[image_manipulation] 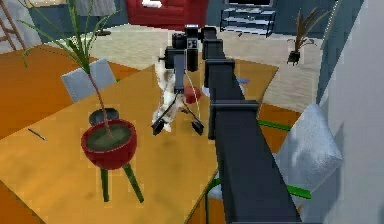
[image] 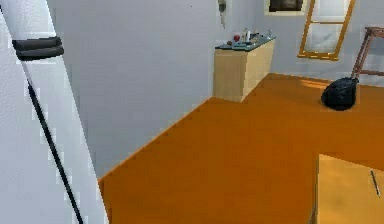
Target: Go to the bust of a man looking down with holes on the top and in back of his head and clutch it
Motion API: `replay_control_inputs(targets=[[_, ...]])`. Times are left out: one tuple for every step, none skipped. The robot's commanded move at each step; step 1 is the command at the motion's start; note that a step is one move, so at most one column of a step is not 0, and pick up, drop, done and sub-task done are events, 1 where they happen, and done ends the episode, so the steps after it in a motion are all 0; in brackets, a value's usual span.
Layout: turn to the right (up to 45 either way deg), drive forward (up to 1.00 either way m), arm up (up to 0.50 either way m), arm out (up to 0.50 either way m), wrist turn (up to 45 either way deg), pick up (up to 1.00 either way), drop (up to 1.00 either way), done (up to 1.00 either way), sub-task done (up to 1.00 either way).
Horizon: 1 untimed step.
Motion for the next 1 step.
replay_control_inputs(targets=[[0.0,0.00,0.00,0.00,45.0,0.00,0.00,0.00,0.00]])
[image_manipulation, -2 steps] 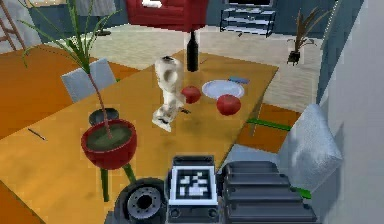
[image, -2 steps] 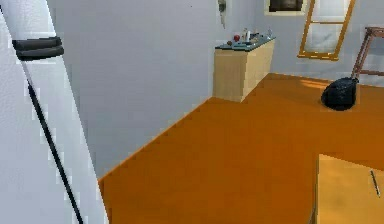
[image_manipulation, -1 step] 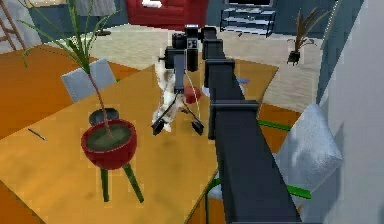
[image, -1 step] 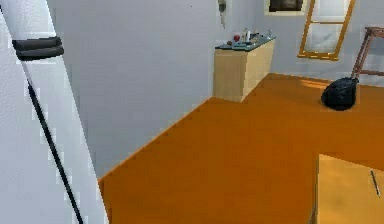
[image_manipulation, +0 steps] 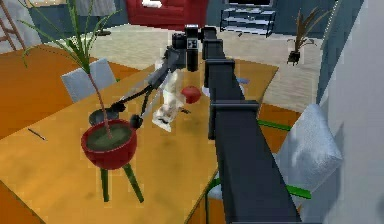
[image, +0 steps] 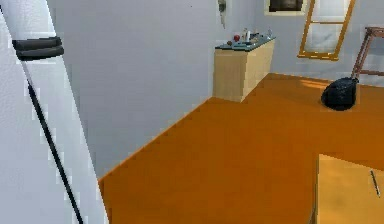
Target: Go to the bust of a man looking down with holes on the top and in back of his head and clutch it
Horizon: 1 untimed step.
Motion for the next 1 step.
replay_control_inputs(targets=[[0.0,0.00,0.00,0.00,45.0,0.00,0.00,0.00,0.00]])
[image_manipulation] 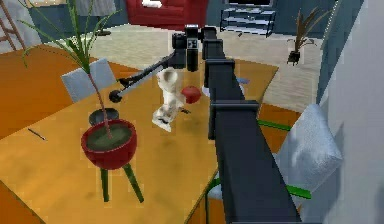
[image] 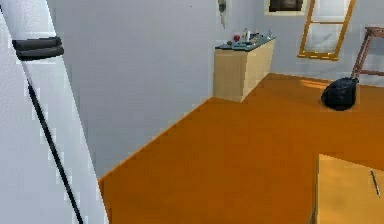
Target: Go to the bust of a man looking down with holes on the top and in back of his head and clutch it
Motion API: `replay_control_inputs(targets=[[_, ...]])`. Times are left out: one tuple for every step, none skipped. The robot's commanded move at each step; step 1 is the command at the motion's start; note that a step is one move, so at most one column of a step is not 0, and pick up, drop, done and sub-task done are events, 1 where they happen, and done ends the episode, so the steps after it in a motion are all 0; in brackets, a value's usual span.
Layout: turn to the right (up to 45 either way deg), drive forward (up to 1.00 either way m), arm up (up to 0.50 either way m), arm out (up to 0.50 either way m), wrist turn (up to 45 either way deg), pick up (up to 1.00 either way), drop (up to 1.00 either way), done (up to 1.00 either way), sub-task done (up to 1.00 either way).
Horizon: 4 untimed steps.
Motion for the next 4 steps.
replay_control_inputs(targets=[[0.0,0.00,0.00,0.00,45.0,0.00,0.00,0.00,0.00],[0.0,0.00,0.00,0.00,24.0,0.00,0.00,0.00,0.00],[0.0,0.00,0.00,0.00,0.0,1.00,0.00,0.00,0.00],[0.0,0.00,0.00,0.00,0.0,0.00,0.00,1.00,0.00]])
